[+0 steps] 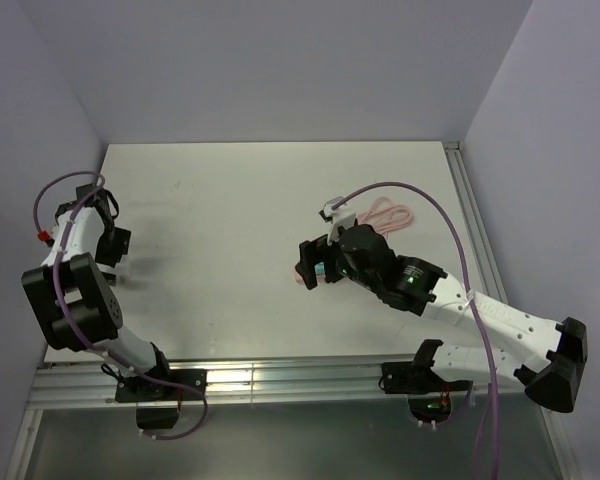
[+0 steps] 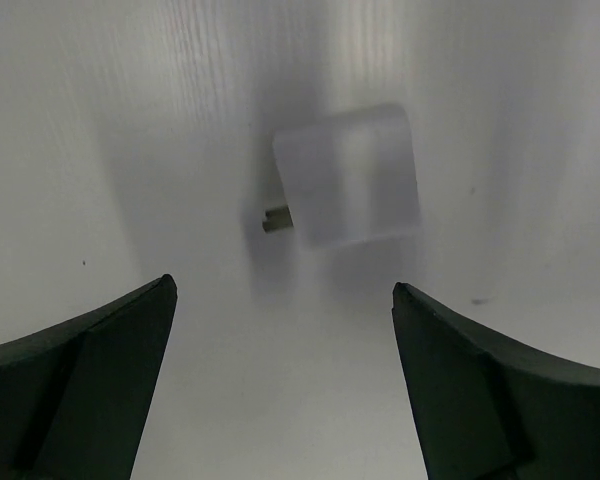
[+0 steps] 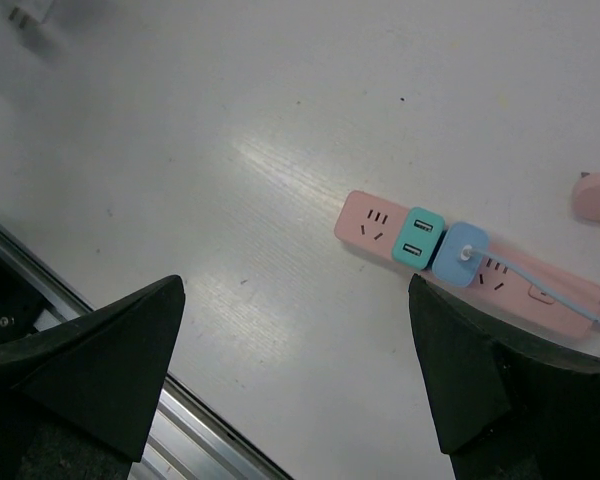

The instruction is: Insert the plug

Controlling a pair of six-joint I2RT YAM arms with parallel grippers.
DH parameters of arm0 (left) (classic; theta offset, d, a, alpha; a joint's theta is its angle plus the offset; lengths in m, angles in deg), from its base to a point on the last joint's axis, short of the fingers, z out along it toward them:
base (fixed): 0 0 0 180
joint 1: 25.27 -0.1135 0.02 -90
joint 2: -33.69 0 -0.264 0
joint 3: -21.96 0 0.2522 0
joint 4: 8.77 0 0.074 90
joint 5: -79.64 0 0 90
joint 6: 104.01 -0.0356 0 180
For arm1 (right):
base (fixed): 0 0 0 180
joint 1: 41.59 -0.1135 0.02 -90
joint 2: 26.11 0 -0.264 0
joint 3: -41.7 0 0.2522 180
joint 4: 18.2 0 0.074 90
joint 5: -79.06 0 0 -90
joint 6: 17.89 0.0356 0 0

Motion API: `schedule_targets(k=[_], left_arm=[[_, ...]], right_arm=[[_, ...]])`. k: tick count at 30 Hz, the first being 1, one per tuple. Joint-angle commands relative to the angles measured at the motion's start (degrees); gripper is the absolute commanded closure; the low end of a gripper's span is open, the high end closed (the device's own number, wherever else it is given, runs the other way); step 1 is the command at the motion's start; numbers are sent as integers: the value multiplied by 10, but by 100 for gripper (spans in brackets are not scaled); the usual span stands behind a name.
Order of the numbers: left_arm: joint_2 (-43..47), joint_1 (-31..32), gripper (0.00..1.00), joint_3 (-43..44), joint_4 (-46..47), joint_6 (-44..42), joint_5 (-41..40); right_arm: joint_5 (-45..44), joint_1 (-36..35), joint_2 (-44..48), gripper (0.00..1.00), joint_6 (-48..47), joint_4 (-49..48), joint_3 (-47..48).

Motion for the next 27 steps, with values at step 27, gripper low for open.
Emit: schedule_targets(k=[27], left_arm=[[-126,-65,28,14,90,-27,53]], right_arm=[[9,-1,25,1,-11,-44,-35]])
